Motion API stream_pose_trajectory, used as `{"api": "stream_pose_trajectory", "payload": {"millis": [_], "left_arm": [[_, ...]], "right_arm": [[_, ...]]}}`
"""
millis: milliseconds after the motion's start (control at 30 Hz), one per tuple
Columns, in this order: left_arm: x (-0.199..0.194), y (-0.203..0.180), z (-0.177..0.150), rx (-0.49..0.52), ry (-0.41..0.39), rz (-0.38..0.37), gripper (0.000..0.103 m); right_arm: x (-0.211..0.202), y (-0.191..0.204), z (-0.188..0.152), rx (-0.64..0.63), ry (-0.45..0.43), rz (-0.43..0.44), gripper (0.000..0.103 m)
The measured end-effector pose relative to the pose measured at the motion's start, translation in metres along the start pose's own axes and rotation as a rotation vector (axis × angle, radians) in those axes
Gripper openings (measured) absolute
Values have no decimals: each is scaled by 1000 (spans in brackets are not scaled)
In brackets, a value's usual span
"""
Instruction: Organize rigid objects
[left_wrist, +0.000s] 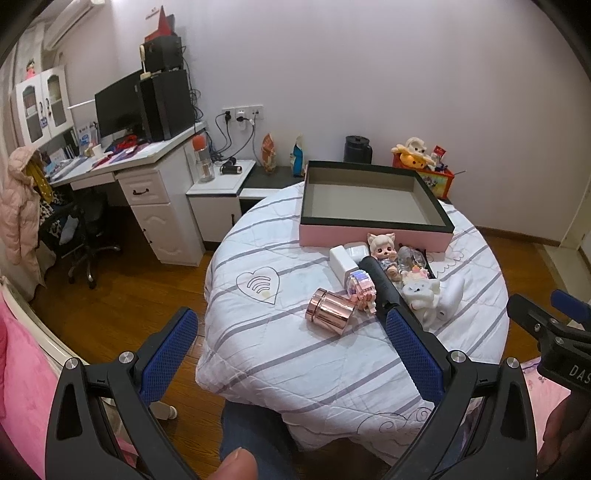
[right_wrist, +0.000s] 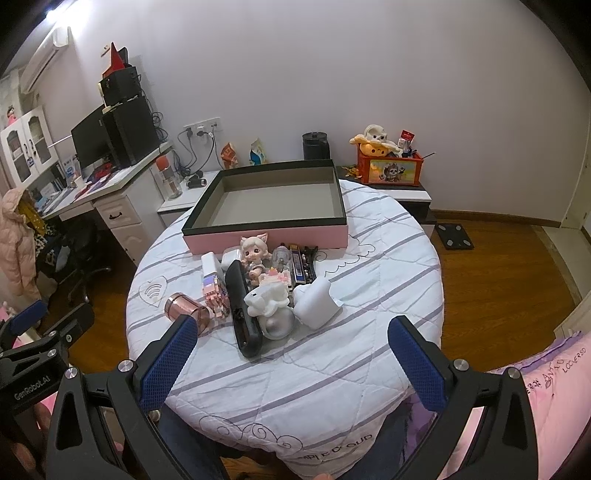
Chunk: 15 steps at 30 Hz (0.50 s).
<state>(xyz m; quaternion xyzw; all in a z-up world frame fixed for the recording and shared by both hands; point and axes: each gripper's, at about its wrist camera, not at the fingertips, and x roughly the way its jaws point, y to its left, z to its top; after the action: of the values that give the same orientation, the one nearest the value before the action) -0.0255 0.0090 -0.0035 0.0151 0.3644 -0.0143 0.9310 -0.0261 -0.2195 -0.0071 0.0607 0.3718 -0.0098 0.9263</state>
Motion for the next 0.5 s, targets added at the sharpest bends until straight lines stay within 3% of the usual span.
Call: {"api": "stream_pose_trajectory", "payload": {"millis": [500], "left_arm": [[1,-2,2,0,2,1,103]], "right_arm": [[1,3,1,-16,0,10,103]]}}
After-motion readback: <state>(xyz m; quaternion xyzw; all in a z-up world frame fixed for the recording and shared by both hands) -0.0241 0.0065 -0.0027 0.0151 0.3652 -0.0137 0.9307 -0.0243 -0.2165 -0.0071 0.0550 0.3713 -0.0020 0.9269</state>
